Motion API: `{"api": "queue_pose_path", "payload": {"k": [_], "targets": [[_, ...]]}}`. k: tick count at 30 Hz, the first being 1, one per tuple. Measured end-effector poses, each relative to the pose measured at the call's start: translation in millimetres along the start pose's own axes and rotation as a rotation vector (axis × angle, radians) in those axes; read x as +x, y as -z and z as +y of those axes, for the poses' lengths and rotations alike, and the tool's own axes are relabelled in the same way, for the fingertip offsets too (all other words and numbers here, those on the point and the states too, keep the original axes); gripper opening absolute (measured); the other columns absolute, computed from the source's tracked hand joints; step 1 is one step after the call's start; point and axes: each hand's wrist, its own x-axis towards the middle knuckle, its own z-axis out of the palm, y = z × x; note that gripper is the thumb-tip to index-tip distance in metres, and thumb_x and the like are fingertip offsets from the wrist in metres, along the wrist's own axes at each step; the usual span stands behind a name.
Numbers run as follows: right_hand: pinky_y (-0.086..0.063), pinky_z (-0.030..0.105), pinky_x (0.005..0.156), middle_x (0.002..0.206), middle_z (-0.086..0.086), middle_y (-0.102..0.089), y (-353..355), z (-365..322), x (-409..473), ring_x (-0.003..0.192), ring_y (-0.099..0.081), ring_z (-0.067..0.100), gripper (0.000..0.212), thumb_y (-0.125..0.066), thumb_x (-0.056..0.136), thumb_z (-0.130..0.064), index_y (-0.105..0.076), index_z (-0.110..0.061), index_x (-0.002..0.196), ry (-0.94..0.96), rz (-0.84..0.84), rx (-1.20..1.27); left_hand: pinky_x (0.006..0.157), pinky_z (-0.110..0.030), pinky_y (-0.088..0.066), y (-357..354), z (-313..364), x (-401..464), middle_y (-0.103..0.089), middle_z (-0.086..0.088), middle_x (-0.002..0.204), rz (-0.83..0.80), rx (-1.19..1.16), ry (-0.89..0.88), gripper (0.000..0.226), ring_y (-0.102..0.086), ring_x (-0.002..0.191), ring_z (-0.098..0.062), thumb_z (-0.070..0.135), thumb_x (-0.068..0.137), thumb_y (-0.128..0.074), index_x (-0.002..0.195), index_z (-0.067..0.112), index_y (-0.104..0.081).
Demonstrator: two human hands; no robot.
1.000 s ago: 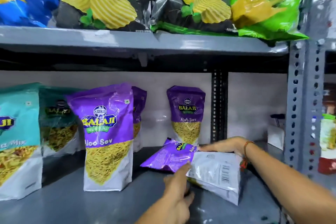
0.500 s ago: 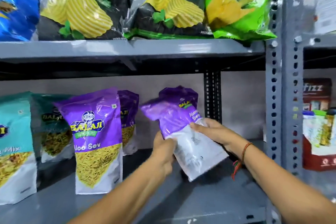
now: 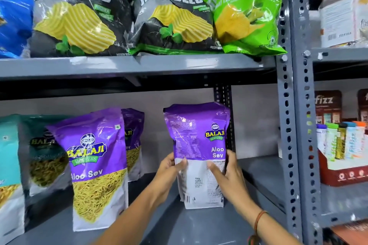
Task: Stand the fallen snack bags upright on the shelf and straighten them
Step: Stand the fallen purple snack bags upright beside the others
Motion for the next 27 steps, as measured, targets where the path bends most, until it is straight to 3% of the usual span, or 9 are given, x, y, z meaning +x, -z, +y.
{"api": "queue_pose_path", "payload": {"k": [4, 8, 10, 13, 15, 18, 21, 24, 27], "targets": [[-0.033, 0.034, 0.098, 0.112, -0.005, -0.042, -4.2, -14.6, -27.4, 0.113, -0.04, 0.018, 0.07, -0.059, 0.062, -0.065, -0.044, -0.025, 0.117, -0.079, 0.241, -0.031, 0.094, -0.034, -0.049, -3.3, -0.7, -5.8, -0.077, -0.005, 0.112, -0.01, -0.053, 0.023, 0.041, -0.071, 0.107, -0.02, 0.036, 0.081, -0.067, 0.115, 0.013, -0.068], [-0.03, 0.032, 0.105, 0.123, -0.004, -0.037, -18.2, -22.3, -46.2, 0.125, -0.036, 0.02, 0.061, -0.062, 0.069, -0.061, -0.044, -0.033, 0.12, -0.248, -0.002, 0.074, 0.082, -0.033, -0.055, -14.5, -3.2, -9.1, -0.08, -0.001, 0.101, 0.041, -0.176, 0.168, 0.058, -0.077, 0.09, -0.016, 0.065, 0.092, -0.038, 0.104, 0.022, -0.075], [-0.029, 0.031, 0.109, 0.126, -0.009, -0.034, -15.9, -24.8, -42.5, 0.126, -0.035, 0.013, 0.068, -0.06, 0.065, -0.066, -0.044, -0.037, 0.124, -0.293, -0.077, 0.146, 0.085, -0.036, -0.056, -14.8, -13.1, -4.3, -0.08, -0.002, 0.093, 0.174, -0.129, 0.18, 0.072, -0.076, 0.086, -0.02, 0.079, 0.08, -0.04, 0.097, 0.02, -0.079], [-0.029, 0.029, 0.113, 0.137, -0.017, -0.044, -2.7, -27.5, -30.6, 0.129, -0.041, 0.001, 0.082, -0.067, 0.056, -0.076, -0.047, -0.043, 0.129, -0.285, -0.25, 0.366, 0.061, -0.026, -0.053, -8.9, -19.3, -2.5, -0.069, -0.01, 0.067, 0.355, -0.151, 0.155, 0.067, -0.062, 0.061, -0.022, 0.066, 0.086, -0.047, 0.088, 0.006, -0.078], [-0.03, 0.031, 0.115, 0.136, -0.018, -0.046, 2.3, -25.0, -27.7, 0.13, -0.04, -0.001, 0.083, -0.073, 0.051, -0.075, -0.047, -0.049, 0.126, -0.211, -0.318, 0.292, 0.059, -0.024, -0.049, -4.3, -22.2, -1.2, -0.069, -0.008, 0.066, 0.383, -0.103, 0.131, 0.044, -0.06, 0.059, -0.018, 0.046, 0.091, -0.057, 0.092, 0.007, -0.077], [-0.034, 0.03, 0.11, 0.129, -0.012, -0.045, 1.5, -18.2, -31.2, 0.126, -0.039, 0.004, 0.093, -0.082, 0.042, -0.065, -0.042, -0.042, 0.123, -0.191, -0.194, 0.085, 0.064, -0.023, -0.043, -5.9, -22.3, -0.9, -0.079, -0.003, 0.097, 0.295, -0.013, 0.117, 0.029, -0.065, 0.079, -0.01, 0.041, 0.082, -0.065, 0.099, 0.019, -0.075], [-0.053, 0.029, 0.094, 0.121, -0.001, -0.069, 8.8, -9.1, -25.6, 0.11, -0.066, 0.01, 0.075, -0.091, 0.057, -0.031, -0.048, -0.026, 0.119, -0.266, -0.239, 0.368, 0.075, -0.026, -0.045, -17.0, -20.7, -4.8, -0.079, 0.018, 0.086, 0.098, -0.09, 0.213, 0.035, -0.069, 0.09, -0.001, 0.05, 0.092, -0.051, 0.103, 0.025, -0.073], [-0.056, 0.017, 0.074, 0.11, 0.009, -0.075, 19.4, 0.1, -13.5, 0.103, -0.071, 0.021, 0.05, -0.079, 0.071, -0.003, -0.06, -0.009, 0.116, -0.3, -0.281, 0.505, 0.083, -0.029, -0.049, -17.4, -25.6, -4.9, -0.079, 0.009, 0.103, 0.097, -0.126, 0.174, 0.061, -0.069, 0.103, -0.011, 0.065, 0.07, -0.066, 0.113, 0.022, -0.069], [-0.053, 0.017, 0.068, 0.102, 0.008, -0.071, 22.0, 8.6, -8.4, 0.092, -0.067, 0.022, 0.045, -0.081, 0.071, -0.002, -0.059, -0.018, 0.107, -0.287, -0.136, 0.447, 0.103, -0.038, -0.047, -5.5, -30.0, -1.7, -0.075, 0.0, 0.115, 0.073, -0.147, 0.107, 0.079, -0.069, 0.111, -0.017, 0.054, 0.055, -0.086, 0.121, 0.017, -0.063]]}}
